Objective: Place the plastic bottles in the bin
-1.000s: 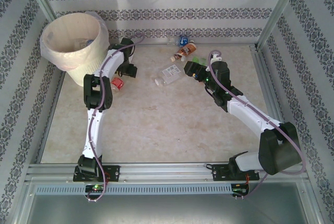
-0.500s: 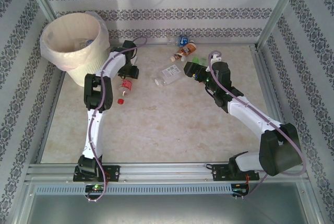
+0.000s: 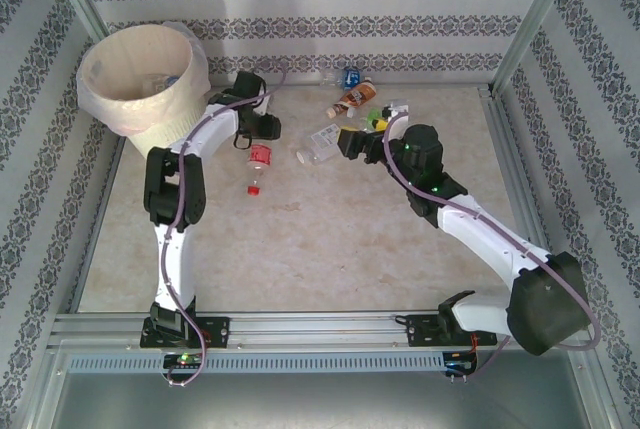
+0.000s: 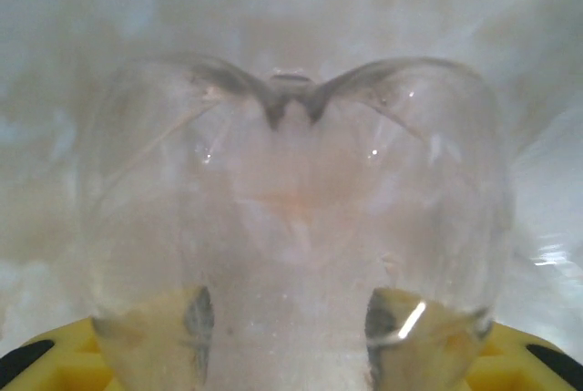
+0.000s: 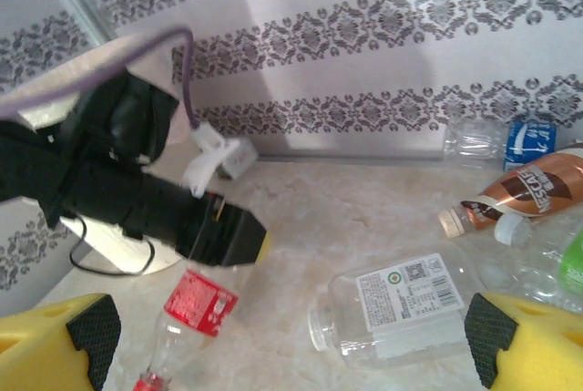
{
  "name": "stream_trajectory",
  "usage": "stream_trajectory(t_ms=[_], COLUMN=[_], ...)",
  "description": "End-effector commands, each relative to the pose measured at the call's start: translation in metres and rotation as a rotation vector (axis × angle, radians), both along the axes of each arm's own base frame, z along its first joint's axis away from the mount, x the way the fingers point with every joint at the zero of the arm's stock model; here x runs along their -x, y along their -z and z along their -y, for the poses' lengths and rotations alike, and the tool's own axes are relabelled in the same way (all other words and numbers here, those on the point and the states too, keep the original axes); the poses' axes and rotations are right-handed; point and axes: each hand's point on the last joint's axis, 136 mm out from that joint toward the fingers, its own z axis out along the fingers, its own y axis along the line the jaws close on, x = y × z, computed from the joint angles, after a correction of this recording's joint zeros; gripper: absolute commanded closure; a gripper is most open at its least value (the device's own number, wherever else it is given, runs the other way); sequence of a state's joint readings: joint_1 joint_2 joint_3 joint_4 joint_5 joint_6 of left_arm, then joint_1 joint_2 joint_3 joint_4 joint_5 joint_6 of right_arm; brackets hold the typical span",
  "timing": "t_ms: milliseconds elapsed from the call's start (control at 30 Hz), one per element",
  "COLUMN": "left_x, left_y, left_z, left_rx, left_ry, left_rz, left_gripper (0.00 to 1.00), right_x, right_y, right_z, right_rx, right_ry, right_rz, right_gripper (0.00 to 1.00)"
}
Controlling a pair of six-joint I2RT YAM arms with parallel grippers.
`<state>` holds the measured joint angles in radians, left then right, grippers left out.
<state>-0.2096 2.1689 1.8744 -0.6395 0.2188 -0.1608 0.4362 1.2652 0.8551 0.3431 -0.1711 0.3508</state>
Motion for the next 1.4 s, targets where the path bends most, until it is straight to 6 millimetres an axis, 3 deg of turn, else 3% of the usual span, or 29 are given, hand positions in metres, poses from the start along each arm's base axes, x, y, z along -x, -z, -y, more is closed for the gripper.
stream_trajectory(t_ms=[0, 433, 733, 800, 1067, 1200, 1367], left_x=[-0.01, 0.018, 0.049, 0.05, 0.04, 0.042, 0.041], left_y=[-0.071, -0.202, -0.285, -0.3, -0.361, -0.401, -0.437], left_z=[0.022, 0.051, 0.047, 0.036, -0.04, -0.086, -0.143], left_rx=[0.158, 0.405, 0.398, 0.337, -0.001, -0.205, -0.33], left_ry=[0.018, 0.168, 0.252, 0.226, -0.06, -0.23, -0.421], left_rz=[0.149, 0.45, 0.647, 0.7, 0.964, 1.129, 1.248], left_gripper=[0.52, 0.52, 0.51, 0.51, 0.52, 0.51, 0.51], right_x=[0.003, 0.018, 0.019, 0.018, 0.016, 0.017, 0.017], right_y=[-0.007, -0.017, -0.016, -0.016, -0.015, -0.013, -0.012], right_z=[-0.004, -0.036, -0.048, -0.049, -0.054, -0.053, -0.05], right_rx=[0.052, 0.112, 0.128, 0.129, 0.128, 0.136, 0.138], right_ry=[-0.015, -0.143, -0.181, -0.183, -0.196, -0.191, -0.181], right_rz=[0.077, 0.172, 0.177, 0.175, 0.17, 0.168, 0.165], right_gripper=[0.02, 0.02, 0.02, 0.02, 0.02, 0.02, 0.02])
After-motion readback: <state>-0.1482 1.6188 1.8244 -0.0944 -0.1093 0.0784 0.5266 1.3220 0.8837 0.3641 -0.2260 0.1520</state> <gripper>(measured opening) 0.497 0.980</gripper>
